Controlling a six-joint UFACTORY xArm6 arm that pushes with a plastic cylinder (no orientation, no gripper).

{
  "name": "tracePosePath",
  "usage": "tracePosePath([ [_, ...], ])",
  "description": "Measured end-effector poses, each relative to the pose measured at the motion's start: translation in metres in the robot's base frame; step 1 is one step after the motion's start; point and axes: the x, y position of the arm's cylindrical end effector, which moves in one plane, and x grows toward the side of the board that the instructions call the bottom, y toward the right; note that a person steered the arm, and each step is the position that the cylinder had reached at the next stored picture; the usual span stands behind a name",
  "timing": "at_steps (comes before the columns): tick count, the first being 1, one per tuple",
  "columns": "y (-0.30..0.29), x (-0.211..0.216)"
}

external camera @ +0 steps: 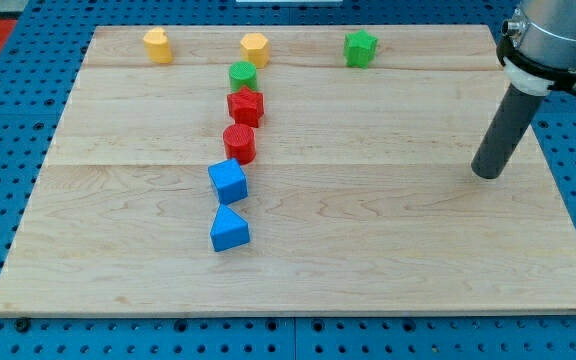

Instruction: Move your arm to the bottom center of the board

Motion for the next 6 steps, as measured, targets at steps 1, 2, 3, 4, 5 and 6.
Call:
tracePosePath([
  [1,0.000,0.000],
  [2,-0.039,0.000],
  [3,-0.052,-0.001],
  [4,-0.060,-0.017],
  [5,-0.061,-0.013],
  [6,-0.060,0.095],
])
